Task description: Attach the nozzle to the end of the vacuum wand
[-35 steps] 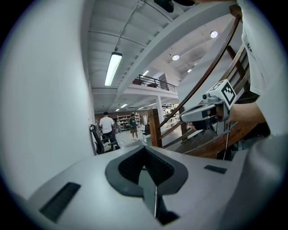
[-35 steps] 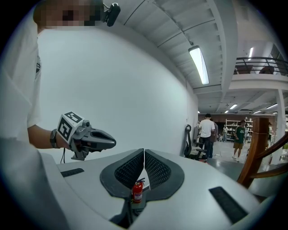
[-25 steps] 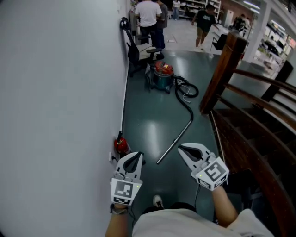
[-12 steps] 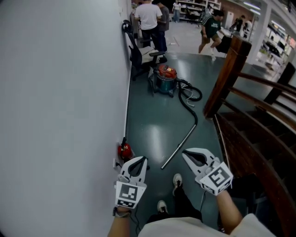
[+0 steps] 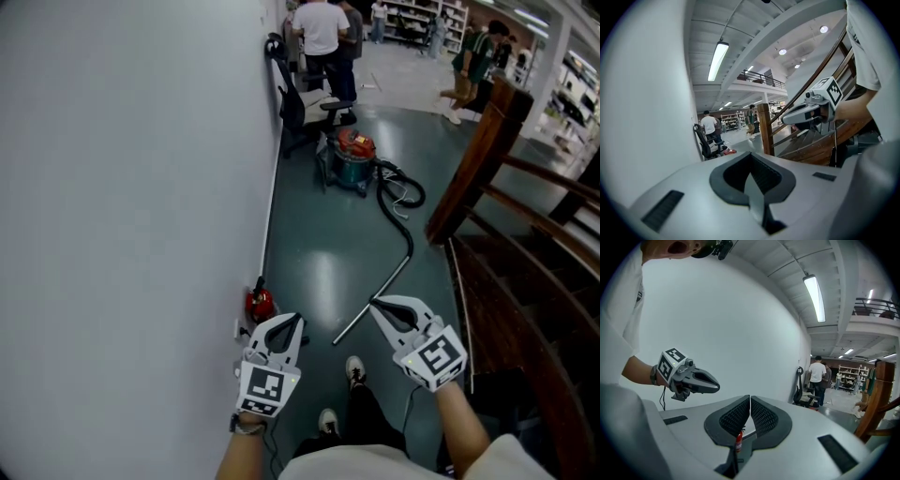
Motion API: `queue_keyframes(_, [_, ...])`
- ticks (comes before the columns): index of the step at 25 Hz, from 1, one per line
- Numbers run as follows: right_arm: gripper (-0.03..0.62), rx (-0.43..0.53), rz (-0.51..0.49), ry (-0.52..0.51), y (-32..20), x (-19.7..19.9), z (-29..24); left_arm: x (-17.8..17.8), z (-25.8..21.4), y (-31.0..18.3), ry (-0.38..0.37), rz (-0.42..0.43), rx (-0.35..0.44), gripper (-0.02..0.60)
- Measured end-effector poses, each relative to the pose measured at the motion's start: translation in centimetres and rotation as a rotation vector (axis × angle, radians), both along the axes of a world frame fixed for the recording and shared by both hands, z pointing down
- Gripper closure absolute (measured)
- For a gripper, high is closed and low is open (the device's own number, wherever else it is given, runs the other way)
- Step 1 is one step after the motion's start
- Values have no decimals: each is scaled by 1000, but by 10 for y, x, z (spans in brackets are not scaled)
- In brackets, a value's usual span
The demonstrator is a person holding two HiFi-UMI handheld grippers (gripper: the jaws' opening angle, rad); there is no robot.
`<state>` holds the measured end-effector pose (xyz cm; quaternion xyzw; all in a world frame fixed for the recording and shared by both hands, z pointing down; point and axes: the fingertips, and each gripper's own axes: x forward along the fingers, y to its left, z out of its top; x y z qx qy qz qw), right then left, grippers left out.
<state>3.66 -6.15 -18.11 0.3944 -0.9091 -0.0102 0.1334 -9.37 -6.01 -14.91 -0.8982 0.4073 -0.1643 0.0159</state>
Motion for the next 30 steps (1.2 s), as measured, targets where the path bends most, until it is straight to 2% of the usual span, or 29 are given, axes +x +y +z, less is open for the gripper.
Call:
queue_keyframes(13, [566, -18, -53, -8, -53, 6, 23, 3, 22, -41, -42, -57, -4, 581])
queue_keyframes(24, [566, -22, -78, -27, -89, 16, 46, 4, 44, -65, -44, -124, -18, 581])
queue_keyframes(30, [566, -4, -105, -3, -95, 13, 64, 8, 67, -69, -37, -129, -33, 581])
